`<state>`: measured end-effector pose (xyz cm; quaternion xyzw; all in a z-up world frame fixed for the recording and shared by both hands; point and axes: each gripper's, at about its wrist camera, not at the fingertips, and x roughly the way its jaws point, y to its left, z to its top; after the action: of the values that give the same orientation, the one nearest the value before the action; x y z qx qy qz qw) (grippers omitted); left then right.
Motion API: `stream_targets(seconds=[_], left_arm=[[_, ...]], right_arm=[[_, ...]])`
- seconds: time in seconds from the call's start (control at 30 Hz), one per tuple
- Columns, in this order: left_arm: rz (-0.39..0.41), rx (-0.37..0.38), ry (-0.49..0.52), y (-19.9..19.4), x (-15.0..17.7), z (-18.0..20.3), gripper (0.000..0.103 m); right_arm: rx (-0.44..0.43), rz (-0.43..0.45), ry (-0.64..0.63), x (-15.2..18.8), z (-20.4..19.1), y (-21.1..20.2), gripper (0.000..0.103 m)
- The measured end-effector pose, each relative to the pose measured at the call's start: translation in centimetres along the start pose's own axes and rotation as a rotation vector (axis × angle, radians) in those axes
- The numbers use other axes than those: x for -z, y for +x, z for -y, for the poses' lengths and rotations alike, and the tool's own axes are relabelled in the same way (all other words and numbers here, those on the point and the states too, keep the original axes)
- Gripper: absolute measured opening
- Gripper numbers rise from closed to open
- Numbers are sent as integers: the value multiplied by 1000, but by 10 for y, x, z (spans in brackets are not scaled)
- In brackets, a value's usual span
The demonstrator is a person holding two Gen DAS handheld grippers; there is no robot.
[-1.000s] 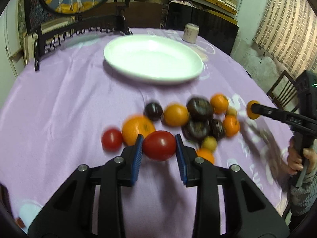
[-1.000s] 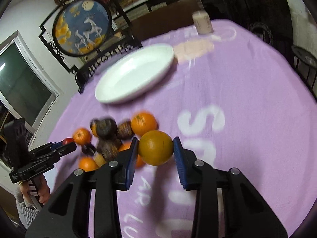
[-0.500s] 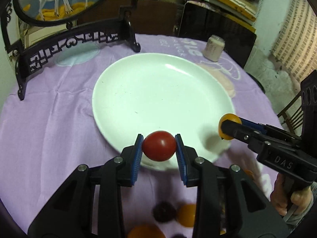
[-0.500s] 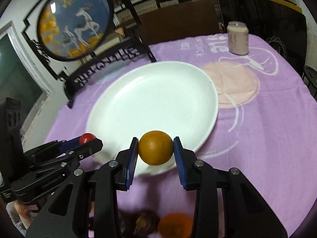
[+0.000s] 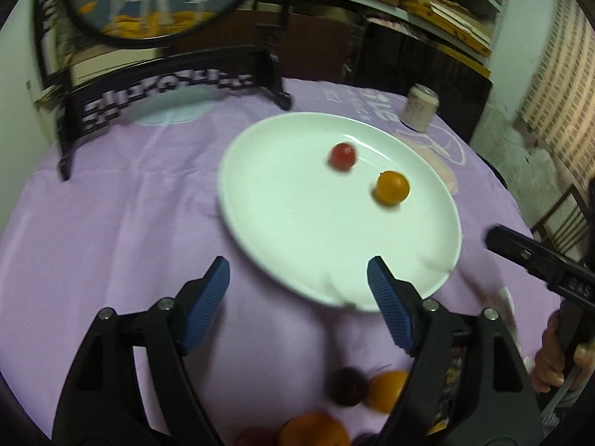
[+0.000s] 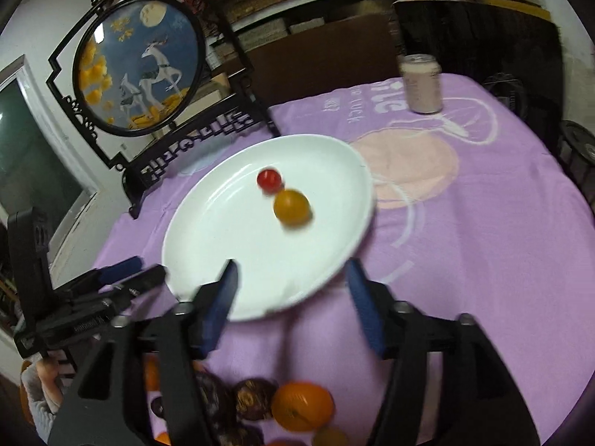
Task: Organize fruits
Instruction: 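Carry both fruits over the white plate and open both tools to drop them, then grasp the second red tomato with the left tool while the right tool reaches for a small brown kiwi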
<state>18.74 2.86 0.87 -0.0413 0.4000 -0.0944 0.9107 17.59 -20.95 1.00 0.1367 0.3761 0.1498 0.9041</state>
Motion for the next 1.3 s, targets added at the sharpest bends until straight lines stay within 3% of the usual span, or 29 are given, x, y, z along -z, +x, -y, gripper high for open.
stream_targets(seconds=[0.1,0.2,0.27,0.3,0.5,0.63,0.83,0.97,1.3], left_arm=[[9,-36,-55,-15,16,-19,84],[-1,-66,-107,-31,38,-37,87],[2,-72,-130,-40,50,-44,90],[5,-79,-139,-46,57,-48,90],[56,-186,-69,-76,93,-43,98],[32,-248,3,-74,105,-39,99],[-16,-251,101,-64,111,-24,99],[-20,-322,177,-55,113,-13,99],[54,-330,134,-61,99,-30,100]], right_arm=[[7,11,-10,14,0,-15,65],[26,40,-18,31,2,-34,72],[40,64,-2,44,8,-48,87],[42,79,17,49,11,-55,89],[-1,115,148,67,37,-81,90],[-30,95,215,73,51,-83,90],[-25,86,210,73,49,-82,90],[-15,88,195,72,46,-82,90],[7,86,152,73,40,-80,90]])
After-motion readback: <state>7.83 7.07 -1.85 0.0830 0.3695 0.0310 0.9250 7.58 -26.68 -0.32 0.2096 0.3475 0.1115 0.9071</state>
